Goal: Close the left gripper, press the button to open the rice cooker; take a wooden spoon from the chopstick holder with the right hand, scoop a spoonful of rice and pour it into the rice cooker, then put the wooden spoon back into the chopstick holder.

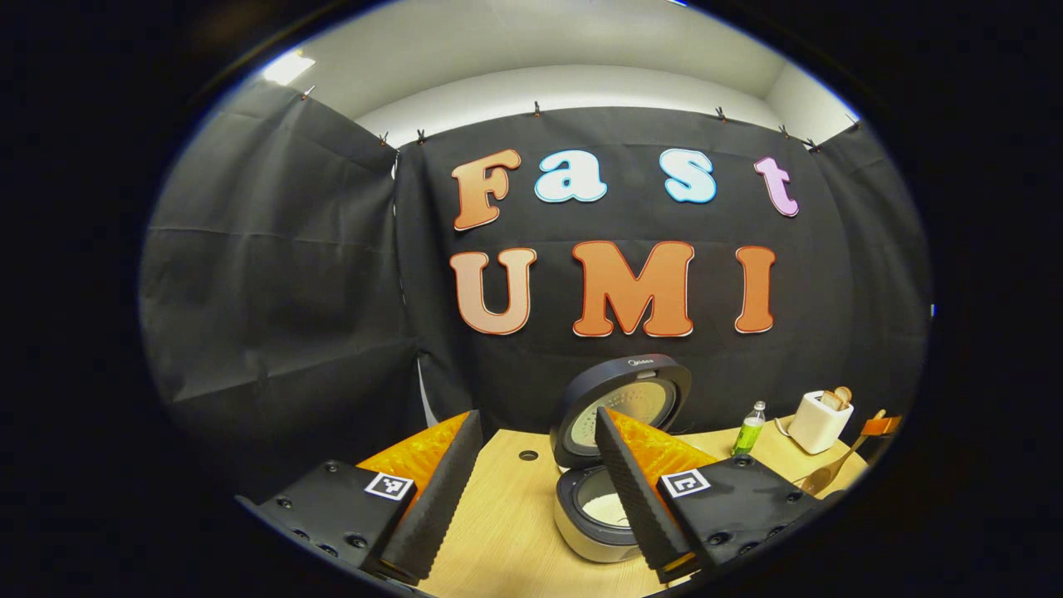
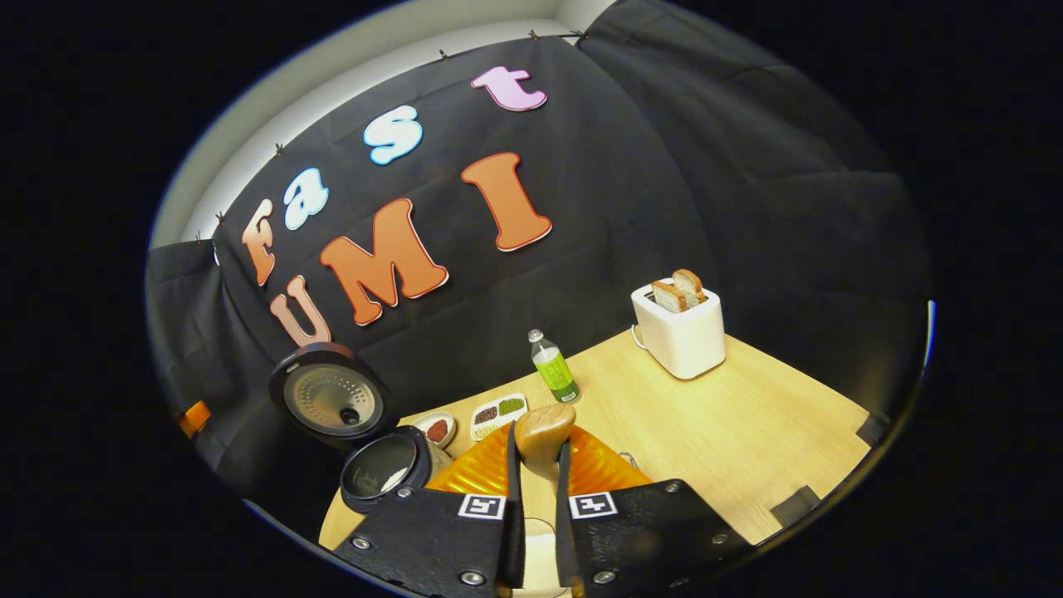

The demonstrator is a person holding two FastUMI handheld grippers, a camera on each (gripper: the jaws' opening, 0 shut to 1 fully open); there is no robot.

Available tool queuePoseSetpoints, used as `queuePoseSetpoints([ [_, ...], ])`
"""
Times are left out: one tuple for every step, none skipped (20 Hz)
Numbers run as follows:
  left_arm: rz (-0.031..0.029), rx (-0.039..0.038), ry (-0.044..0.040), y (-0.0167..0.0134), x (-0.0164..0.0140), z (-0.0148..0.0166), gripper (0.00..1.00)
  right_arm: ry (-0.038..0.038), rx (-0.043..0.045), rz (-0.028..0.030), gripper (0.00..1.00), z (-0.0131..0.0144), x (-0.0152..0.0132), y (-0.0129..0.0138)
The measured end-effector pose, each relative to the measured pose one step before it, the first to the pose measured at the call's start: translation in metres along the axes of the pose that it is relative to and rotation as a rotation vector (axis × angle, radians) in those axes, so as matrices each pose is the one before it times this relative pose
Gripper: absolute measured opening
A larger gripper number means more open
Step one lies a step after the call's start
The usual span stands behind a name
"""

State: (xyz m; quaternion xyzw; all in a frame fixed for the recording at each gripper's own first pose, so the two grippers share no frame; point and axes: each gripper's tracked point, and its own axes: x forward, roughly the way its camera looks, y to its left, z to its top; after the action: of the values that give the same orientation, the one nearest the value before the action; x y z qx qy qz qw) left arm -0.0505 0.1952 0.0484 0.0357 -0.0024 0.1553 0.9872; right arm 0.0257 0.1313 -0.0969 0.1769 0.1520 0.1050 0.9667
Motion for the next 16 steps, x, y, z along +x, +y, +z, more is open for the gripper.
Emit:
queuePoseSetpoints([
  [-0.00921,-0.00311,-0.00254,0.00177,0.0006,0.00071,0.97,0.0049,-0.00658,0.00333,0.13,-0.00427,-0.00436,0.00799],
  [-0.00931,-0.0018,-0.00248,0.0005,0.00101,0.00071,0.97,0.01118,-0.00599,0.01644,0.13,-0.00758,-0.00501,0.0114],
  [-0.00948,-0.00045,-0.0016,0.00154,0.00064,0.00075,0.97,0.00249,0.00009,0.0197,0.13,-0.00296,-0.00758,0.01166],
  [-0.00898,0.00062,-0.00256,0.00119,0.00103,0.00002,0.97,0.00269,-0.00449,0.01715,0.13,-0.00322,-0.00382,0.01054],
  [-0.00847,0.00058,-0.00163,0.00212,0.00135,0.00035,0.97,0.00388,-0.00623,0.00626,0.13,-0.00732,-0.00188,0.00744],
  [-0.00781,0.001,0.00008,0.00109,0.00107,-0.00069,0.95,0.00317,-0.01448,-0.00625,0.13,-0.00755,-0.00015,0.00492],
  [-0.00788,0.0026,0.00172,0.00203,0.0001,-0.00069,0.93,0.00605,-0.0214,-0.0111,0.13,-0.01048,0.00077,0.00118],
  [-0.00687,0.00343,0.00235,0.00134,0.00045,-0.00101,0.91,0.00445,-0.02384,-0.00919,0.13,-0.00803,0.00151,0.00282],
  [-0.00632,0.00367,0.00146,0.00245,0.0,-0.00222,0.89,0.00184,-0.0197,-0.00973,0.13,-0.00788,0.00171,0.00206],
  [-0.00485,0.00494,0.00007,0.00301,-0.00051,0.00031,0.89,0.00363,-0.01684,-0.01549,0.13,-0.00745,0.00247,0.0016],
  [-0.00301,0.00321,0.00111,0.00356,-0.00002,-0.00022,0.89,0.00928,-0.01442,-0.01592,0.13,-0.00921,0.00534,0.00073],
  [-0.00311,0.00073,0.00232,0.00293,-0.0003,-0.00029,0.89,0.00428,-0.01576,-0.01127,0.13,-0.00763,0.00367,0.00189],
  [-0.002,0.00011,0.00313,0.00415,-0.00168,-0.00194,0.89,0.00461,-0.01647,-0.01059,0.13,-0.00801,0.00312,0.0019],
  [-0.00057,0.0008,0.00263,0.0036,-0.00042,-0.00133,0.89,0.0014,-0.02404,-0.01021,0.13,-0.00792,0.00415,0.00081],
  [0.00217,0.00154,0.0005,0.00467,-0.00161,0.00008,0.89,-0.00124,-0.02127,-0.0111,0.13,-0.00773,0.00303,0.0018],
  [0.00472,0.00328,0.0009,0.0048,-0.00081,0.00029,0.89,0.00505,-0.02034,-0.00813,0.13,-0.00697,0.00362,0.00088],
])
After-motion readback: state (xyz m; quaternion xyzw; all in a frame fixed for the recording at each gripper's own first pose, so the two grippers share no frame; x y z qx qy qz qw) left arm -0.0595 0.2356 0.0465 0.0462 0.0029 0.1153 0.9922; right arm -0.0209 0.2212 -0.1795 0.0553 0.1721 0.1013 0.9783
